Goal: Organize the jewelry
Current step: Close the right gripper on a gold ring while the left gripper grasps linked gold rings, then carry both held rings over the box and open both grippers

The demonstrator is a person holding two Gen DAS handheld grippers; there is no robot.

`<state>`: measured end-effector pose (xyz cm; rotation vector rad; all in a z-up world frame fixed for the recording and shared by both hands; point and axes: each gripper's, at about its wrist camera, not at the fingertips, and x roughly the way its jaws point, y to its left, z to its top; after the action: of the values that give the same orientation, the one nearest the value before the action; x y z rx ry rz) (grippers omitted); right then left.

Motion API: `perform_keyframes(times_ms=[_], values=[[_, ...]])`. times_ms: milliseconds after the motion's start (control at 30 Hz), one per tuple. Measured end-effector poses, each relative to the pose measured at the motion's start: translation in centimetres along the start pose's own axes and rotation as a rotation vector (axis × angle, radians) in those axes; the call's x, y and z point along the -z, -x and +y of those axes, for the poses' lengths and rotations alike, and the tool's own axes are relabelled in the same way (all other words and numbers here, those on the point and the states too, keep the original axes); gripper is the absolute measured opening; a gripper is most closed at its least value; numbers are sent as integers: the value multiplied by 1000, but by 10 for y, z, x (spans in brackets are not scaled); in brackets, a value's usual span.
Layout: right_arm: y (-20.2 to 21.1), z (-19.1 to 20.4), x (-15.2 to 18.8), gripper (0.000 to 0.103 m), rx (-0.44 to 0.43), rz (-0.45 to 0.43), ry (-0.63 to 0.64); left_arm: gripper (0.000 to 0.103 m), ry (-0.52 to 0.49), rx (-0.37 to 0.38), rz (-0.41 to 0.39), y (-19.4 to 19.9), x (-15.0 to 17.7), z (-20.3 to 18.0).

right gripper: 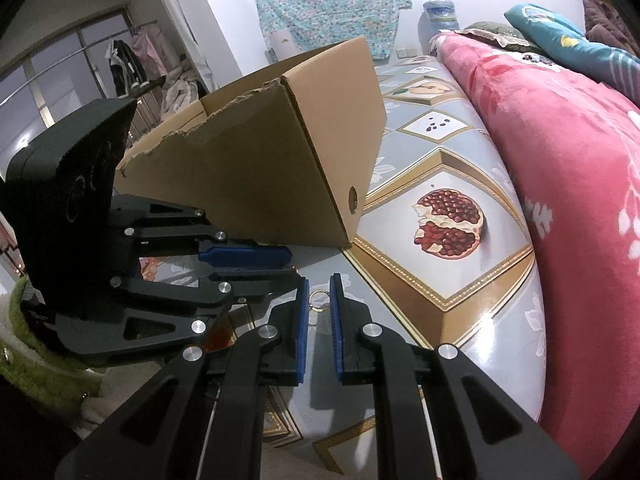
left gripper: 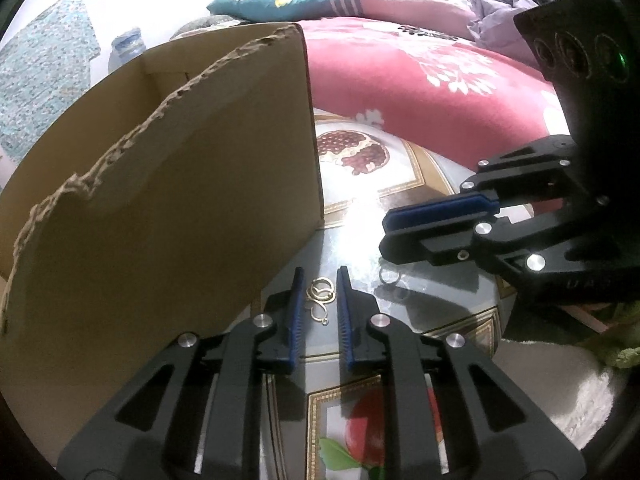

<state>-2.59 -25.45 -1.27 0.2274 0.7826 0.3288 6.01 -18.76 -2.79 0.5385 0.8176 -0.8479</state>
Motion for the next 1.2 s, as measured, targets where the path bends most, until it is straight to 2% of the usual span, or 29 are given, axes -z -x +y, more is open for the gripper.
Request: perform_keyframes(times_ms=[100, 400, 700, 833, 1033, 1200], values=[[0, 0, 0, 11, -2, -2, -1, 10, -6, 8, 3, -1, -2, 1], [3, -2, 0, 11, -2, -10, -6, 10, -28, 6, -4, -2, -3, 0], [11, 3, 0, 11, 5, -26, -1, 10, -13, 0, -40, 16, -1, -2], [22, 10, -4, 11, 8, -52, 11, 10, 0, -1, -78, 36, 1, -3], [49, 29, -27, 11, 6, -133, 53, 10, 42, -5, -161, 77, -4, 6], [59, 52, -58, 11, -30, -216, 97, 10, 86, -54, -250, 116, -12, 30]])
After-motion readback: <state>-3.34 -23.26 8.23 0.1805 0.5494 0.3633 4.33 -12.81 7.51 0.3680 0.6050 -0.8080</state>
